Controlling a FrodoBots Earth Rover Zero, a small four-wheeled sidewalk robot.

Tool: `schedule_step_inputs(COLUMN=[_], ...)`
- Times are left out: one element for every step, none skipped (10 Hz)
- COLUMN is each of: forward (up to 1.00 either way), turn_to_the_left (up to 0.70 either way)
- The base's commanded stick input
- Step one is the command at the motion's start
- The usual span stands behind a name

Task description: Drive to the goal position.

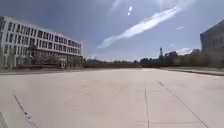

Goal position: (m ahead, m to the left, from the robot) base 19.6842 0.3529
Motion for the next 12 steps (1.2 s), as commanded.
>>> schedule_step_inputs(forward=[0.7, 0.7, 0.7, 0.7, 0.7, 0.7, 0.7, 0.7, 0.7, 0.7, 0.7, 0.7], turn_to_the_left=[-0.01, -0.01, -0.01, -0.01, -0.01, -0.01, -0.01, -0.01, 0.02, 0.28, 0.34, 0.32])
